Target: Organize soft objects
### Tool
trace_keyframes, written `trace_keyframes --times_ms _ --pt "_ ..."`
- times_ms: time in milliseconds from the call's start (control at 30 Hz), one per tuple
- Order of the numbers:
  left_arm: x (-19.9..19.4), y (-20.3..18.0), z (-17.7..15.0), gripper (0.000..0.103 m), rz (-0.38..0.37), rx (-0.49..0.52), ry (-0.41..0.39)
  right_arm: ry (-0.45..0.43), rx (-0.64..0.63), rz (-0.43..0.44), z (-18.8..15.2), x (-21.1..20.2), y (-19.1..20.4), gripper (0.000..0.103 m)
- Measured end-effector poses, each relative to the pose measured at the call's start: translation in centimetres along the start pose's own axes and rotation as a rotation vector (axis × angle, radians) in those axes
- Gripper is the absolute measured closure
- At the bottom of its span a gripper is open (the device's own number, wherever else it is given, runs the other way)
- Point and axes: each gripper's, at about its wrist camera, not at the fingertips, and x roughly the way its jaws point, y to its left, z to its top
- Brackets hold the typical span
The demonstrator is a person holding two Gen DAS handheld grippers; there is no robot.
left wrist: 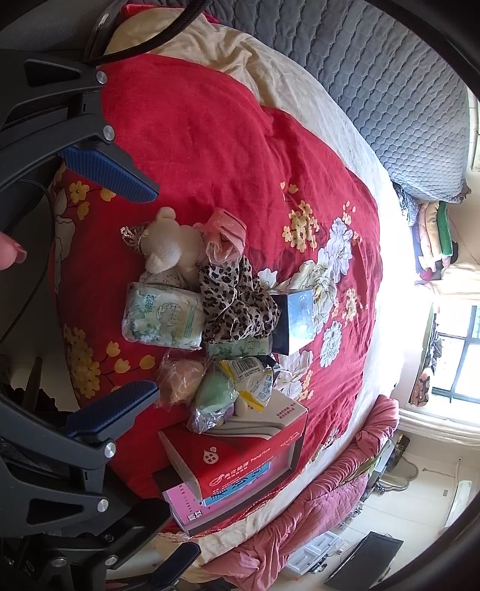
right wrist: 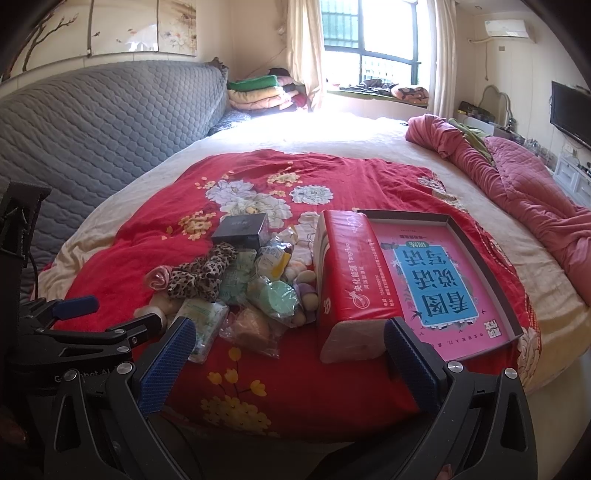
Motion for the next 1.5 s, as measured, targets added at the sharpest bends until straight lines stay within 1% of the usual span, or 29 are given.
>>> trace_keyframes --times_ms 400,633,733,800,1000,1133,1267,1400,1467,1500 --pt "0.1 0.4 0.1 0.006 -0.004 -0.011 0.000 0.001 0.000 0.000 0.0 0.0 0.1 0.001" --pt "0.9 1.5 -0.1 0.006 -0.012 -0.045 0.021 0.023 -0.005 0.009 -0.3 1.0 0.3 0.001" --pt "1.5 2.7 -0.1 0.006 -0.019 -0.073 0.037 0.038 -0.020 0.013 -0.3 1.8 0.7 0.001" --pt "2.0 4.0 -0.1 0.006 -0.021 -0.109 0.047 0.044 -0.033 0.022 -0.2 2.4 1.0 0.001" --pt "3.5 8.3 0.3 0.006 -0.019 -0.216 0.072 0.047 -0.106 -0.007 0.6 4.7 1.9 0.001" --pt "4.5 9.8 0.7 0.006 -0.037 -0.260 0.075 0.058 -0.137 -0.022 0.9 6.3 2.3 0.001" --pt "5.7 9.9 1.7 0.006 -0.065 -0.263 0.088 0.062 -0.152 -0.037 1.0 7.5 2.3 0.001" --pt "6.7 9.3 3.0 0.006 -0.105 -0.269 0.080 0.064 -0.153 -0.050 1.3 8.3 1.9 0.001" --pt "7.1 8.8 3.7 0.007 -0.111 -0.259 0.070 0.063 -0.154 -0.059 1.5 8.6 1.7 0.001" --pt "7.4 8.6 4.1 0.009 -0.115 -0.258 0.066 0.061 -0.155 -0.063 1.6 8.8 1.6 0.001"
